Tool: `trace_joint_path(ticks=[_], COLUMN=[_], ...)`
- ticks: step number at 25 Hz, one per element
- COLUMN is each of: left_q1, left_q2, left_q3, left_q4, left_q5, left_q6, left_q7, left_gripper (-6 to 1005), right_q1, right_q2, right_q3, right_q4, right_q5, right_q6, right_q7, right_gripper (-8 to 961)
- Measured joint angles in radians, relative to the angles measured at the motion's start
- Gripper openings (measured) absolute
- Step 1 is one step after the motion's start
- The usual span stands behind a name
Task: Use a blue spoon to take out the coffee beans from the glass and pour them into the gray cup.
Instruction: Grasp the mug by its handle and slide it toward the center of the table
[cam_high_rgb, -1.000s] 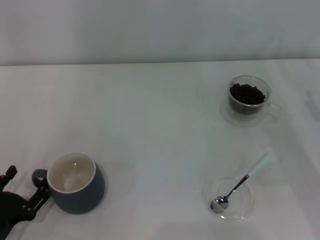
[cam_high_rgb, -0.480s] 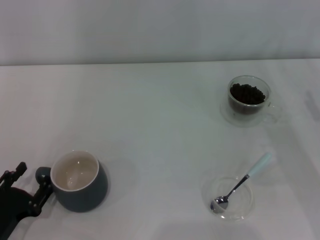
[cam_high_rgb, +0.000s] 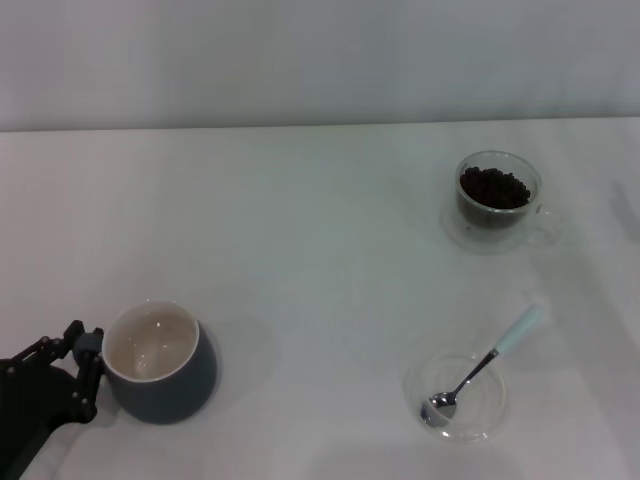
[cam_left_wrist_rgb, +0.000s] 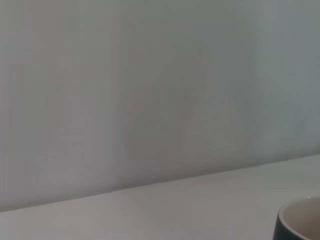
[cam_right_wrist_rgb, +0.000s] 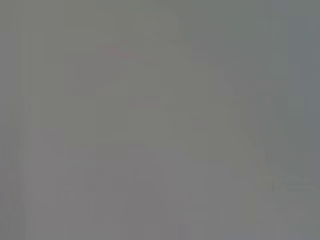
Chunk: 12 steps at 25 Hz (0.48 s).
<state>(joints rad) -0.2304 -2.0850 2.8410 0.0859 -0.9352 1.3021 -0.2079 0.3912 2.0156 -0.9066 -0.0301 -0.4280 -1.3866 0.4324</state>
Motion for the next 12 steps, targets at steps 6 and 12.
trace_joint_path(ticks=[6,12], left_q1=[-0.009,-0.049], left_q2=[-0.001,-0.001], left_q3=[0.0,0.001], left_q4=[0.015,0.023], left_q5=[0.005,0.032], left_q6=[-0.001,-0.007], left_q7=[0.001,0.012], left_gripper=[165,160], right_q1=[0.001,0.002], right_q2=[0.0,0.0], right_q3=[0.0,0.0], right_q4=[-0.002,-0.001], right_q5=[0.0,0.0], right_q6=[0.008,0.013], right_q7=[0.0,-0.002], right_gripper=[842,842])
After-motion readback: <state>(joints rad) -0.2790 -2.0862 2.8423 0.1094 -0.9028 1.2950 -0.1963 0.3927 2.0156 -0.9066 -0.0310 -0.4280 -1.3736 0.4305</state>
